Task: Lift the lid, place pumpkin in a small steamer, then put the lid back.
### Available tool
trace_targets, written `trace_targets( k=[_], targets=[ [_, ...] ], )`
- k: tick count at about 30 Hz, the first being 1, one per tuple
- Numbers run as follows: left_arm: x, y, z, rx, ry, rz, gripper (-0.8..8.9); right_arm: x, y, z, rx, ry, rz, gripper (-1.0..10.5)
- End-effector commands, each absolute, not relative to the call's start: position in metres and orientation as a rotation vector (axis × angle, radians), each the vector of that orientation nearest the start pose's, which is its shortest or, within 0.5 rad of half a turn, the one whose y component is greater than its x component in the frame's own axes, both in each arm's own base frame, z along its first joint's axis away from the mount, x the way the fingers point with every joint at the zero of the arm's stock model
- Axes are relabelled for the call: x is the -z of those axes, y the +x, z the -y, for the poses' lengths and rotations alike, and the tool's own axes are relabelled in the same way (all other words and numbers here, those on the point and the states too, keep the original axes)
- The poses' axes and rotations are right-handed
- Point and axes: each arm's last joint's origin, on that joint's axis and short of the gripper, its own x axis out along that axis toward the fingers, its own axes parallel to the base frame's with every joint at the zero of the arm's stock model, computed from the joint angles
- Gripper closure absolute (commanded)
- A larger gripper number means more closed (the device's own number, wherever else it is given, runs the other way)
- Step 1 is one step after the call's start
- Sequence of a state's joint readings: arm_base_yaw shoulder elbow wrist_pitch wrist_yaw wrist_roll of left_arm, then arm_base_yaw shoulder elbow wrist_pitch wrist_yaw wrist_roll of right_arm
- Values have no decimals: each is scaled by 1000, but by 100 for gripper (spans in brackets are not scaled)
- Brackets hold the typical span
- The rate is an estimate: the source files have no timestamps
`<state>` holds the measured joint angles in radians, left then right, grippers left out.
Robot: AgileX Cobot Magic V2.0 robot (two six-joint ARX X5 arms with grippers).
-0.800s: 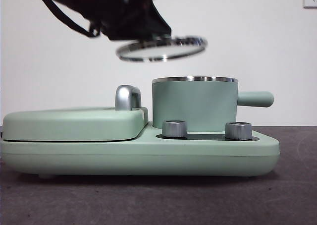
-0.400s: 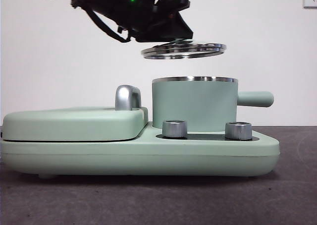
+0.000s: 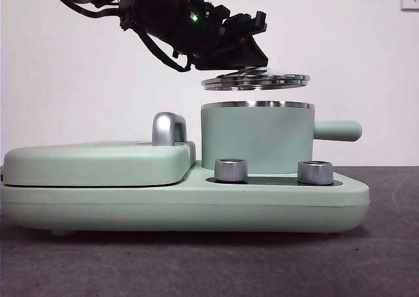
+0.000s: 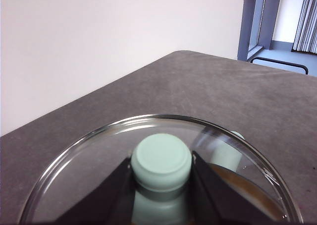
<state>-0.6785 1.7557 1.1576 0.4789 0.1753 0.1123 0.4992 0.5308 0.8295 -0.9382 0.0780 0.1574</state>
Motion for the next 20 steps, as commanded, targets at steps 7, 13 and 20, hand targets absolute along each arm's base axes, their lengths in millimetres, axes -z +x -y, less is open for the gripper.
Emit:
trace_targets(
  k=[7, 13, 20],
  targets=[
    [-264, 310, 265, 880, 145, -63, 799, -312, 77, -40, -371, -53, -628, 524],
    [-258, 309, 265, 885, 161, -125, 799, -312, 78, -41, -376, -62, -616, 524],
    [-258, 308, 265, 902, 162, -135, 799, -311, 80, -42, -374, -67, -631, 524]
  ],
)
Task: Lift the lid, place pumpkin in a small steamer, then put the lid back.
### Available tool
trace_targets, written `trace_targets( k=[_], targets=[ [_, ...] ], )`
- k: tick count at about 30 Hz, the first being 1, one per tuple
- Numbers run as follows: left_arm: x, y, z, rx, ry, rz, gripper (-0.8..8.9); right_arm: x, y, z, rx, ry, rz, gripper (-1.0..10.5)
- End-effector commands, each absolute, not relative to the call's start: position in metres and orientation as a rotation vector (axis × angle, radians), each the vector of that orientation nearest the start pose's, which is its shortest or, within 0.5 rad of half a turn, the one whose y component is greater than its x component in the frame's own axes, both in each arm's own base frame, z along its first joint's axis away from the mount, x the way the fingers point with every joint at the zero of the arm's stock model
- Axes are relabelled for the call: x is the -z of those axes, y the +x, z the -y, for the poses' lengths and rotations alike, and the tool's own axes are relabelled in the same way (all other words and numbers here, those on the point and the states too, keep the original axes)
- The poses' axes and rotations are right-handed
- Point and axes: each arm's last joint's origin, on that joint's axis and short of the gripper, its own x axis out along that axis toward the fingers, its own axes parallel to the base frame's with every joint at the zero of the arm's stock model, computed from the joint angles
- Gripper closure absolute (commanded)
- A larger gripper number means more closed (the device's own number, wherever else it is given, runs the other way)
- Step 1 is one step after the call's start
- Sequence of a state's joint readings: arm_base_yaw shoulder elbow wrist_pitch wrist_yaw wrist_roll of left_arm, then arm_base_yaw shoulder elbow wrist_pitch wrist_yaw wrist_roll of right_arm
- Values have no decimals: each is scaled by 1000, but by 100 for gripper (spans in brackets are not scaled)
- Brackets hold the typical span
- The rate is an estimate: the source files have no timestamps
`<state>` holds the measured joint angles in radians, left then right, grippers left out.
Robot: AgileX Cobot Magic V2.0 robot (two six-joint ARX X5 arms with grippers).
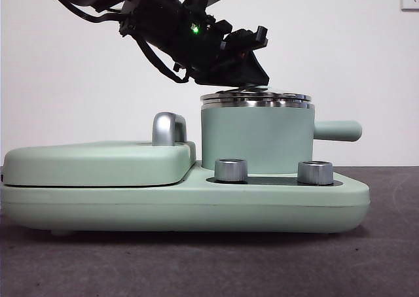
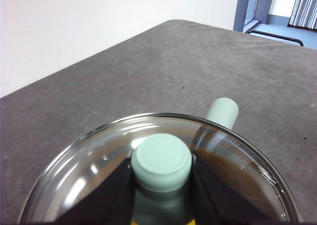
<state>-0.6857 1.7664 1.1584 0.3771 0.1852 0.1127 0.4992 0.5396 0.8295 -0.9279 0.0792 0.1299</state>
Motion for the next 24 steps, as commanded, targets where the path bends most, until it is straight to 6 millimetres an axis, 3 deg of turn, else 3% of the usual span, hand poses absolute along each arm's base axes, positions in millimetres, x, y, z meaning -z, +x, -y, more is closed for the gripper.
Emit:
trace_targets(
  k=[1, 13, 24],
  targets=[
    [-257, 308, 266, 907, 163, -139, 799, -311, 81, -42, -374, -68, -633, 524],
    [-252, 306, 266, 916, 210, -185, 799, -311, 82, -43, -375, -71, -635, 524],
    [-261, 304, 265, 914, 193, -194, 799, -311, 82, -43, -375, -71, -635, 524]
  ],
)
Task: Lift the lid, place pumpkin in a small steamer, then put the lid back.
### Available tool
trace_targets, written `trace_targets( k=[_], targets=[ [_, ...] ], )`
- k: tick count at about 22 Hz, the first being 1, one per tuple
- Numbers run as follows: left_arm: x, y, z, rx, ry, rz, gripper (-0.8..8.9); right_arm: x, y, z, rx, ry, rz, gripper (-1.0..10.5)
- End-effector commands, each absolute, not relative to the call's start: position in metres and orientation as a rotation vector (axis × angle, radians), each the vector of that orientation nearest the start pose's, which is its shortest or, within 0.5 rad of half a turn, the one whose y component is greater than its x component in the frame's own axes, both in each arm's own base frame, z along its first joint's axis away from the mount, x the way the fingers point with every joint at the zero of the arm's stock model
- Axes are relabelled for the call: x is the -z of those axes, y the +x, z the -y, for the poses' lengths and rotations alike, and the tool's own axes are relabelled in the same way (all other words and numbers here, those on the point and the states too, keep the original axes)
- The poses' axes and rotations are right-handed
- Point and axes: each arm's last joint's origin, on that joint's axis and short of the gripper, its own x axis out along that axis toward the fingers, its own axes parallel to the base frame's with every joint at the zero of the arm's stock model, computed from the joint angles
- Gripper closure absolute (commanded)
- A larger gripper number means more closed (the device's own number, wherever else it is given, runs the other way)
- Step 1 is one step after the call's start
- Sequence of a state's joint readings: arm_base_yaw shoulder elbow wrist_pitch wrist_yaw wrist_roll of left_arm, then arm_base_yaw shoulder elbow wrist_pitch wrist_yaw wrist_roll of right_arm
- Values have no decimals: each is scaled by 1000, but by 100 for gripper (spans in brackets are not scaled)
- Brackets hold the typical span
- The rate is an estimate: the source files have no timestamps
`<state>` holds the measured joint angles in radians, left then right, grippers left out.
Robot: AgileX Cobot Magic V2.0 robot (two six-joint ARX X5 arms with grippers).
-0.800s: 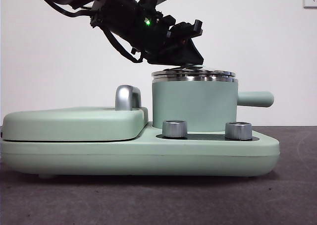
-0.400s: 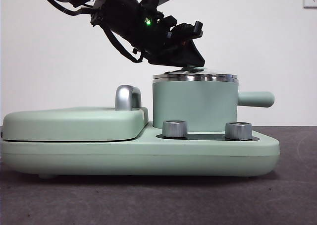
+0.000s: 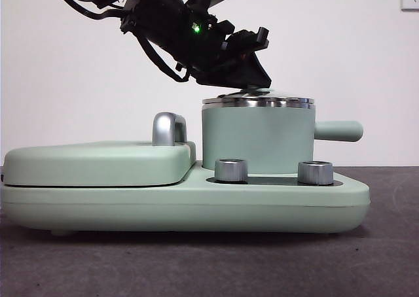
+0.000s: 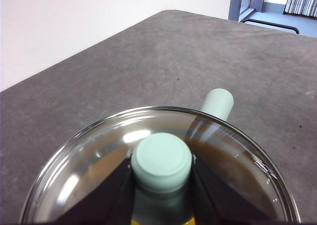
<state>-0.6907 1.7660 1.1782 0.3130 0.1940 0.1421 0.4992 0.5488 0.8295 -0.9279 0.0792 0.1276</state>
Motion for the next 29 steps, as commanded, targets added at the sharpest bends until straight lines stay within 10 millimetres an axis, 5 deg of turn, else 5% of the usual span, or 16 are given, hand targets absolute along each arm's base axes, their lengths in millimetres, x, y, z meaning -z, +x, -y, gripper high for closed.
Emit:
trace_targets(
  k=[1, 10, 14, 19, 29],
  targets=[
    [-263, 305, 264, 913, 196, -207, 799, -311, 82, -43, -375, -71, -635, 524],
    [-269, 306, 265, 914, 206, -213, 796, -311, 82, -43, -375, -71, -635, 524],
    [-269, 306, 265, 914, 205, -214, 608, -311, 81, -43, -375, -71, -636, 524],
    [-271, 305, 264, 911, 202, -217, 586, -311, 81, -43, -375, -71, -635, 524],
    [-313, 275, 208, 795, 39, -521, 596, -311, 81, -43, -391, -66, -638, 524]
  ],
)
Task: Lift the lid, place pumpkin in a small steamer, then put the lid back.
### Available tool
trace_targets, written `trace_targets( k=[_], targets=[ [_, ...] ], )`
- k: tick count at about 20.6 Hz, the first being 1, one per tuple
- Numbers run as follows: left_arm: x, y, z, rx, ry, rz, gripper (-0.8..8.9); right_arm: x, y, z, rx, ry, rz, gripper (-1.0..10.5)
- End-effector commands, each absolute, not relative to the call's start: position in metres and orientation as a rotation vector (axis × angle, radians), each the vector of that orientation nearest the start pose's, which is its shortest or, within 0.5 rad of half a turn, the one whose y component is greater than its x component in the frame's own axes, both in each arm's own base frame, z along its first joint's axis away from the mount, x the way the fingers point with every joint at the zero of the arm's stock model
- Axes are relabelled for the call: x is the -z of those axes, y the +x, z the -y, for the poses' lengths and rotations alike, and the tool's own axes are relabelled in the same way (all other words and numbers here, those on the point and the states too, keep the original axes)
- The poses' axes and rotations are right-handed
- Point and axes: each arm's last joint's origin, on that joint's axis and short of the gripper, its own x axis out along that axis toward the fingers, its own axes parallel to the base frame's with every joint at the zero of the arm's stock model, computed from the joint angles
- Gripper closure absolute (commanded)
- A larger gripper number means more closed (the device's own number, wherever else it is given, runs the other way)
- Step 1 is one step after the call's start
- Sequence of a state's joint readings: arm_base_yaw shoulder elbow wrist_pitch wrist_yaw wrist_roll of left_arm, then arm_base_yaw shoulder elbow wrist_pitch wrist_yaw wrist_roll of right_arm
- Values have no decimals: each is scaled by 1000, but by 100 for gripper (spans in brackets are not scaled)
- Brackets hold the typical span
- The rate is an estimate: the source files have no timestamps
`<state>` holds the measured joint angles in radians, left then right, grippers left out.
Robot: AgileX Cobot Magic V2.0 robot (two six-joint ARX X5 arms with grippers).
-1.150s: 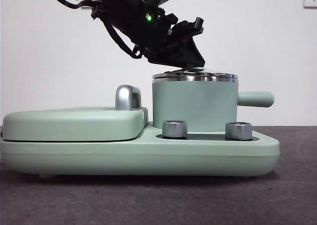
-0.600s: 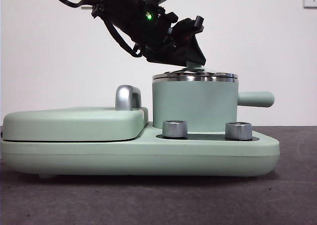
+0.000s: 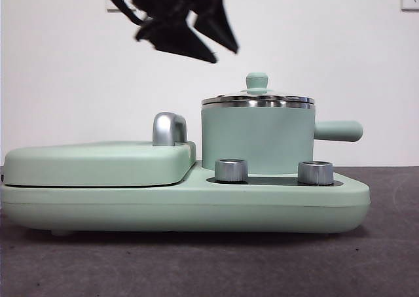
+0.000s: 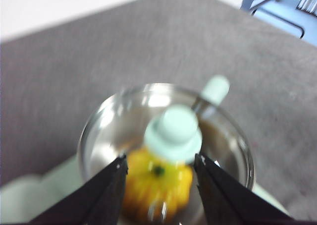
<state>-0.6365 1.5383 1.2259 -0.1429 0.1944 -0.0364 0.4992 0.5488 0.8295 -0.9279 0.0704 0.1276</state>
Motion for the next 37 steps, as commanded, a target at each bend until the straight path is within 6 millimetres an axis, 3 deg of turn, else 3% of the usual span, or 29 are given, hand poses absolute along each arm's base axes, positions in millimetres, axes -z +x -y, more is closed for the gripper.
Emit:
trace_targets(
  k=[1, 8, 18, 26, 33, 34, 35, 37],
  targets=[
    [-315, 272, 201, 777, 34, -558, 596, -311, 81, -43, -403, -62, -640, 523],
    [-326, 237, 156, 717, 49, -640, 599, -303, 102, -56, -435, -83, -731, 523],
    [-293, 149, 85, 548, -102, -650, 599, -300, 148, -88, -623, -20, -670, 523],
    [-304, 114, 63, 491, -115, -549, 599, -295, 164, -100, -730, 15, -674, 523],
    [-308, 107, 60, 502, -113, -510, 597, -294, 164, -101, -736, 16, -691, 524],
    [-308, 107, 60, 502, -111, -511, 601, -293, 163, -100, -734, 15, -698, 554],
    [-308, 107, 60, 501, -112, -513, 646, -293, 163, -100, -735, 15, -697, 655],
    [-308, 107, 60, 506, -114, -514, 797, -293, 163, -100, -736, 11, -692, 968]
  ],
)
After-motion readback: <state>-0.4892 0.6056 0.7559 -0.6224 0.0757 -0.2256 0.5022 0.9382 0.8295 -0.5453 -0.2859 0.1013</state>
